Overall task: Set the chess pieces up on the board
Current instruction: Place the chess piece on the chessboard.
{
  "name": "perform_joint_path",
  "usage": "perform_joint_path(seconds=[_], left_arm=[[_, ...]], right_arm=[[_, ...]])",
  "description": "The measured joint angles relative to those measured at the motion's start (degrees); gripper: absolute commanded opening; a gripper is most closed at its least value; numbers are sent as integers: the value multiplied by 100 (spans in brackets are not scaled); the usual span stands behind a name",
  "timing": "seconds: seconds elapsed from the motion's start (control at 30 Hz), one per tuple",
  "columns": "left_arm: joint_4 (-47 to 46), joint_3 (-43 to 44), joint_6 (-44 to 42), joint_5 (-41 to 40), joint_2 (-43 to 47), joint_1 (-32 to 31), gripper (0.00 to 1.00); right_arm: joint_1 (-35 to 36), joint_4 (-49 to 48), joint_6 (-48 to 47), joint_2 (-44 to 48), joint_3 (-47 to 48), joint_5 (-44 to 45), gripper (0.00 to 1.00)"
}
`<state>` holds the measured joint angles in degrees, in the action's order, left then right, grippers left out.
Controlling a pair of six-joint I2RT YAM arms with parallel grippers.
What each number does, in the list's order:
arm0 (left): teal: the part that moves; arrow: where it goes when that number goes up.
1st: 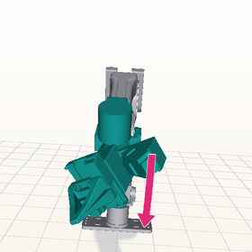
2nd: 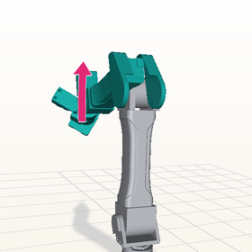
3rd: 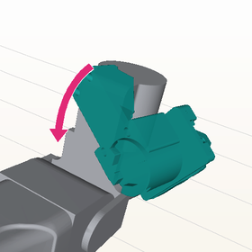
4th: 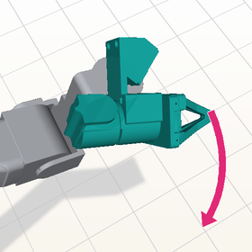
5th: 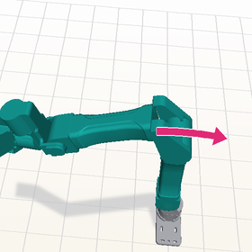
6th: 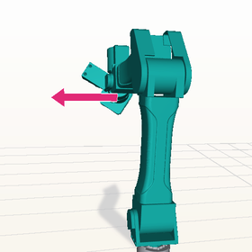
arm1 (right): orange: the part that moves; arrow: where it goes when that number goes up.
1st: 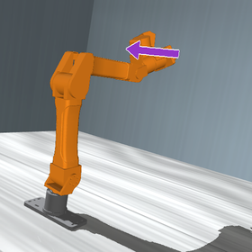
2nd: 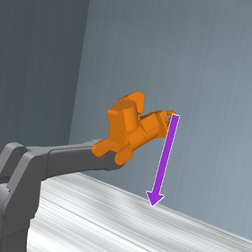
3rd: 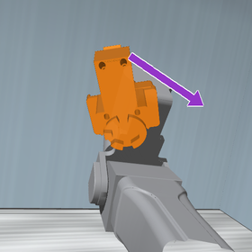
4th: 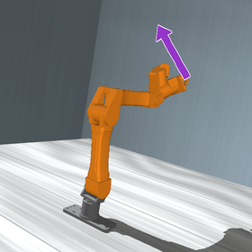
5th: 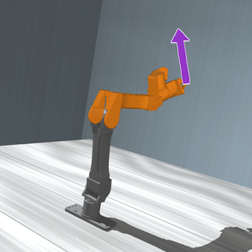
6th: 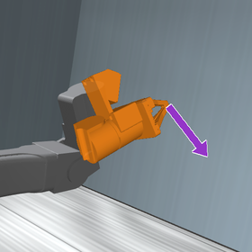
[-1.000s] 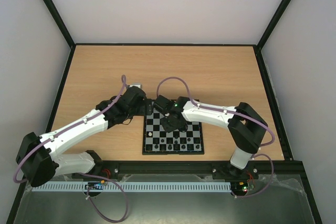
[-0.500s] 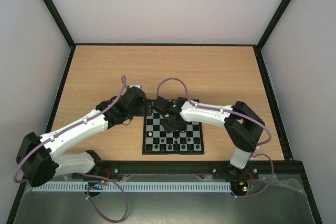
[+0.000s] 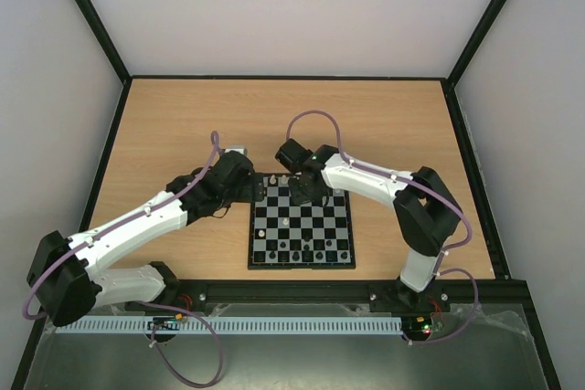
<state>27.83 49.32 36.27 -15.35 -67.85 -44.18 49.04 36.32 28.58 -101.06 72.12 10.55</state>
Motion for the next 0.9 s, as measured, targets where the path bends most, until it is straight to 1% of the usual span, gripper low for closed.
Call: perform_joint_path(seconds=[0.3,0.9], left_arm=[[0,0,0,-17,0,2,99],[-2,0,-2,-17,0,13,99]], right_arm=[[-330,-15,-229,-487,221,11,5],[-457,-66,-422,-719,435,-22,4]])
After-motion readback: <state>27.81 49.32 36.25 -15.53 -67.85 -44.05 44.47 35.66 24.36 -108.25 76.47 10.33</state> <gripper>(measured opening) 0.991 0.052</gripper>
